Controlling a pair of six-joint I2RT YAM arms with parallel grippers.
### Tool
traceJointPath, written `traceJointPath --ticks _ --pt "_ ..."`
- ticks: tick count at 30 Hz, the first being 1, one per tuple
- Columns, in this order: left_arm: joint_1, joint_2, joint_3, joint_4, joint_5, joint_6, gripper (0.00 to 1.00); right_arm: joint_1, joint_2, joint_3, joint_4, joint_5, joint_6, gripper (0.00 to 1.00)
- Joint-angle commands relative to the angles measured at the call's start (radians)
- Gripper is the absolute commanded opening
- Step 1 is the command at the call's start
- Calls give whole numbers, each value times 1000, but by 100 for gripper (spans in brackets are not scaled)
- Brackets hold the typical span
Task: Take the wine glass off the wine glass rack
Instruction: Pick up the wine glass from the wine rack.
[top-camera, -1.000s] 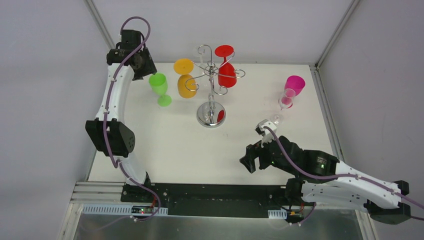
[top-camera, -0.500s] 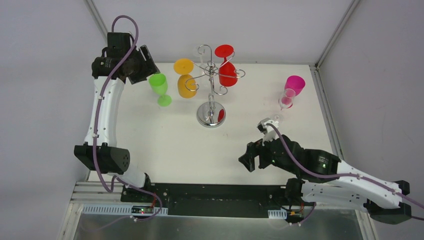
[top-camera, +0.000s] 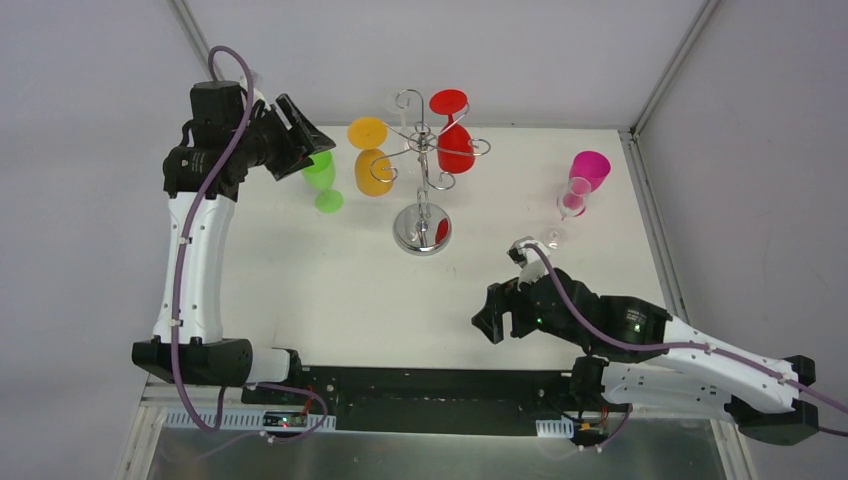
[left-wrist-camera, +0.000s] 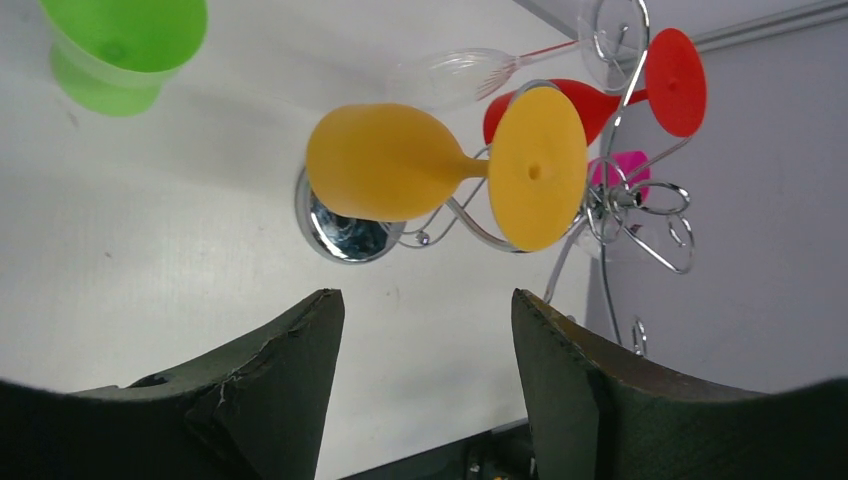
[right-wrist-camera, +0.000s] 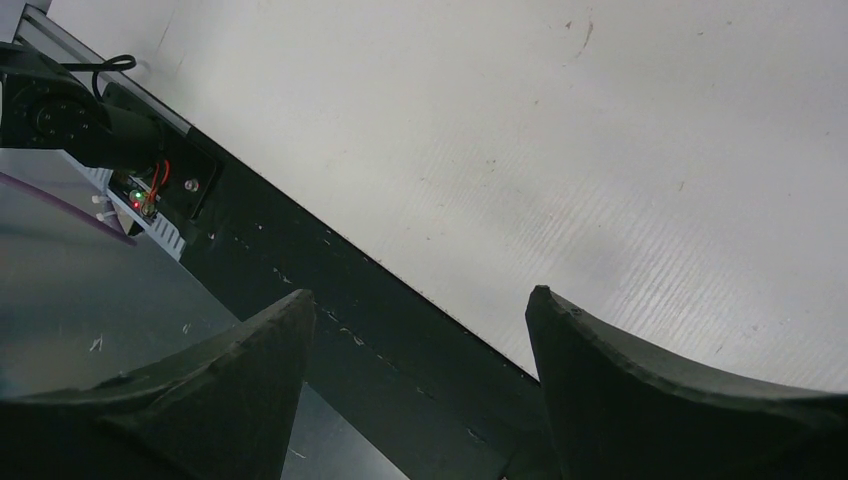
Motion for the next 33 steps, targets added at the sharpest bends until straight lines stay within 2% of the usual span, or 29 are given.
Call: traceJointPath --ticks 1,8,17,33 --pt "9 -34 -59 145 148 -140 63 -3 -8 21 32 -15 38 81" --pt "8 -27 -140 274 201 -256 62 -3 -28 4 41 -23 61 81" --pt "7 -17 -218 396 184 -370 60 -4 -53 -20 45 -27 73 81" --pt "-16 33 -247 498 171 -453 51 -2 -62 -44 63 -23 66 81"
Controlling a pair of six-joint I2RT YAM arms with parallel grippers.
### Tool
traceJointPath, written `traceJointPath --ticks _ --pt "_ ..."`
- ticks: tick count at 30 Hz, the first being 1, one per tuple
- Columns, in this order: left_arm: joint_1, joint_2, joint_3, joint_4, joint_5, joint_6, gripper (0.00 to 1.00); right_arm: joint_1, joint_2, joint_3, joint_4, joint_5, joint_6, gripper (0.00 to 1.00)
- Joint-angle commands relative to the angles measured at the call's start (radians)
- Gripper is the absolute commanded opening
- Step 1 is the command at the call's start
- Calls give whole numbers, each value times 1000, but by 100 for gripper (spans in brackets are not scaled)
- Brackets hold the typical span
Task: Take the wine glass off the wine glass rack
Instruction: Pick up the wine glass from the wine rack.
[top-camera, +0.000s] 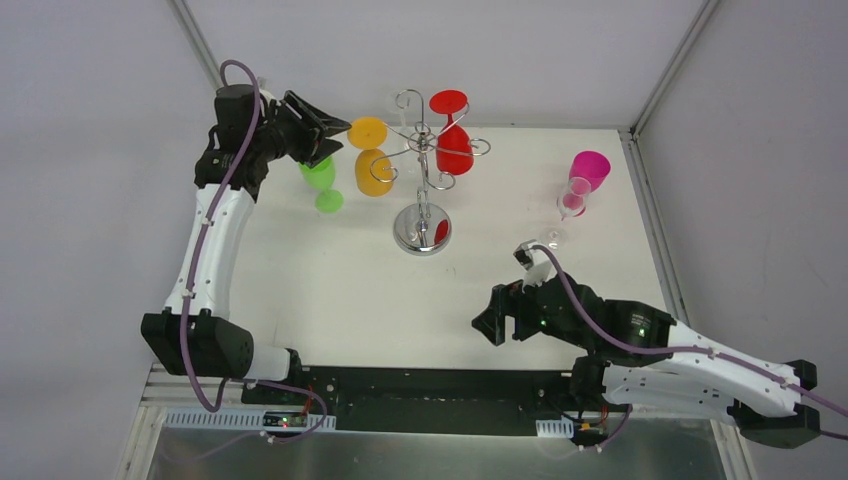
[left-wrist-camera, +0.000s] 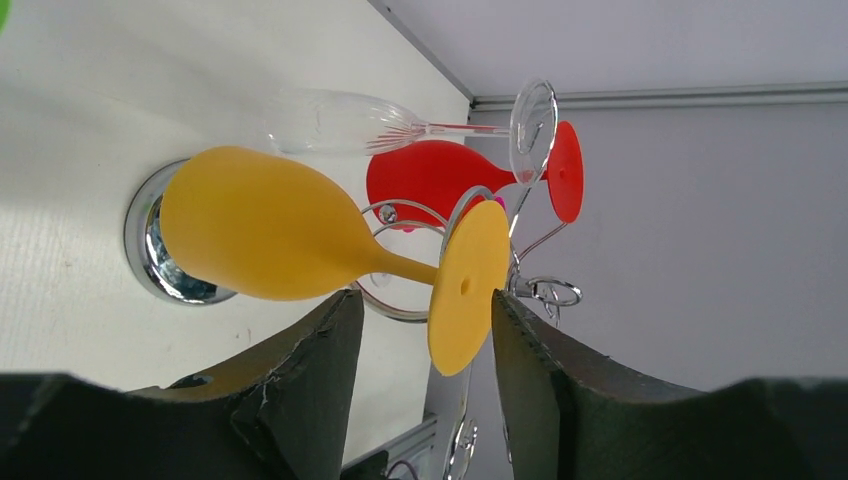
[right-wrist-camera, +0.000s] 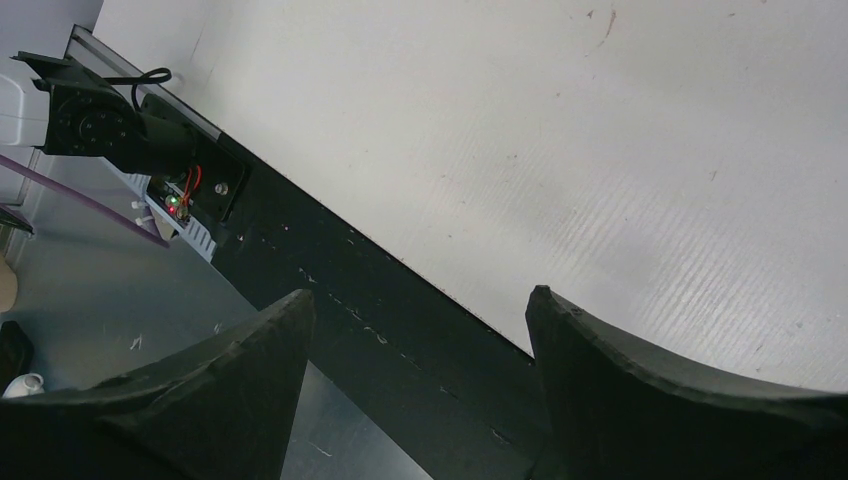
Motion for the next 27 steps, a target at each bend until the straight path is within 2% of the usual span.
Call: traceJointPath --ticks 1,8,19,27 --pt "-16 14 -7 73 11 -36 50 -2 -12 -3 37 4 6 81" --pt "-40 36 3 98 7 -49 47 -3 -21 -12 35 4 -1 81" --pt "-53 33 25 104 20 -50 29 -4 -11 -16 44 2 -14 82" --pt "-53 17 26 93 28 -39 26 -3 3 -12 48 -5 -14 81"
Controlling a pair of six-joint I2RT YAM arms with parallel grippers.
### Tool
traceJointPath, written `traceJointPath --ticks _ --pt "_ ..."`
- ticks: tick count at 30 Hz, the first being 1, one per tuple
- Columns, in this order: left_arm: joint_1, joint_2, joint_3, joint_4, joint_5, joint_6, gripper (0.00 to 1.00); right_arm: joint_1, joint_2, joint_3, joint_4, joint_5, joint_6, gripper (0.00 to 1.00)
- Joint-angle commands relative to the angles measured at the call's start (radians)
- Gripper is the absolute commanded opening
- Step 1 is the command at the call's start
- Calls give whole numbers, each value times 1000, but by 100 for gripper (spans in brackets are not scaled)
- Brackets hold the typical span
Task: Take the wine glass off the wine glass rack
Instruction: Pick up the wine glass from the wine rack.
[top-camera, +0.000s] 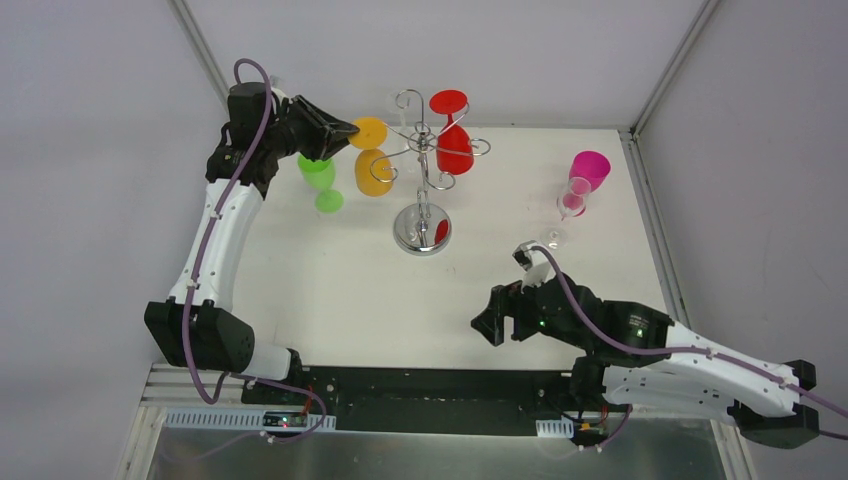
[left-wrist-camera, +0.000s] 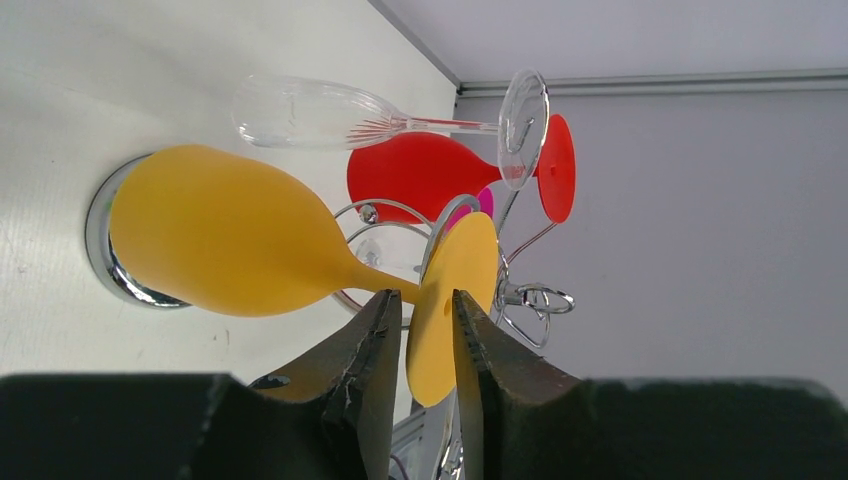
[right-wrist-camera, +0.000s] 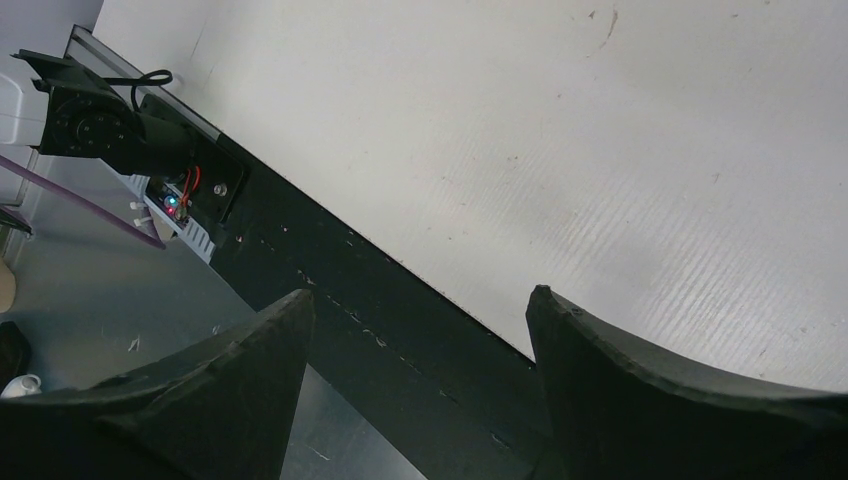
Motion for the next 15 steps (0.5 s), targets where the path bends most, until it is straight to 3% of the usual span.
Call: traceJointPath --ticks 1,15 --pt "-6 -26 31 33 27 9 26 -3 6 5 30 -4 -9 82" --pt "-7 -48 78 -4 46 23 20 -2 22 1 47 -14 0 81"
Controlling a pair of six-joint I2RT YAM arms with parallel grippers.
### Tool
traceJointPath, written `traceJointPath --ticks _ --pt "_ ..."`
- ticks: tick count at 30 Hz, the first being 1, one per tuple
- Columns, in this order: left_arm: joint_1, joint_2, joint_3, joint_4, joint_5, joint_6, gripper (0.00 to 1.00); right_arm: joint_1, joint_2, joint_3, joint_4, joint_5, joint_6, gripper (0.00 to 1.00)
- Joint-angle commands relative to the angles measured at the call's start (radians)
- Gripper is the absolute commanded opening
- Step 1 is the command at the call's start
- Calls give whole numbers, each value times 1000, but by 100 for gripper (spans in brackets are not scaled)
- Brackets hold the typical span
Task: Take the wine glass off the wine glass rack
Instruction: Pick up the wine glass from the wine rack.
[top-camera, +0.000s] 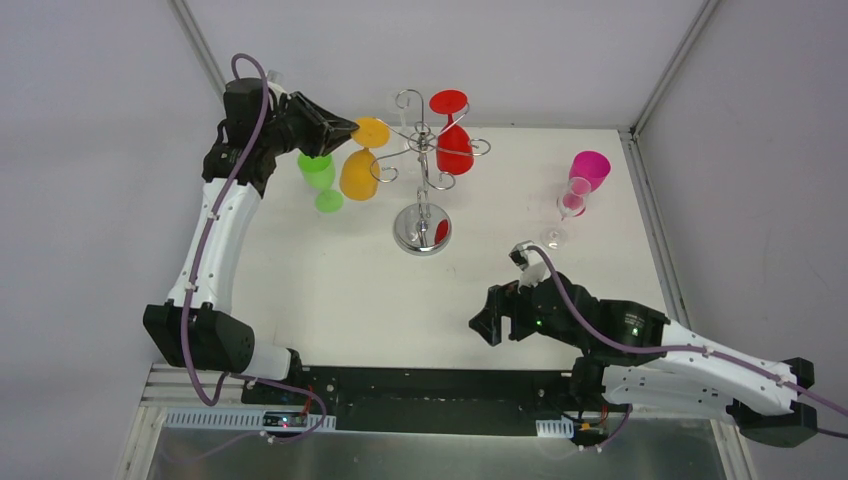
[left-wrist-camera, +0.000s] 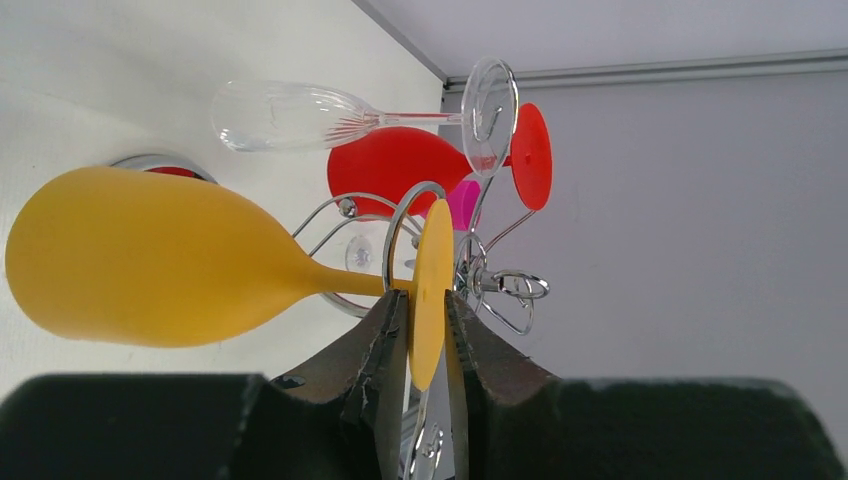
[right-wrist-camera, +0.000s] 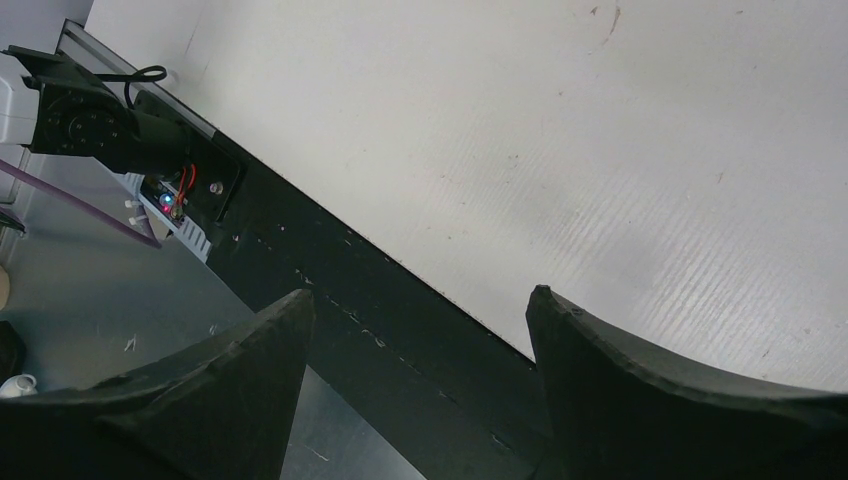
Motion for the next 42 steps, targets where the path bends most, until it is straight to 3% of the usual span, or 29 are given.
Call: traceJointPath --ticks 1,42 --pt "-7 -48 49 4 28 20 20 -3 5 1 39 -14 0 81" --pt "-60 24 72 9 2 20 20 -3 -23 -36 42 -12 18 81"
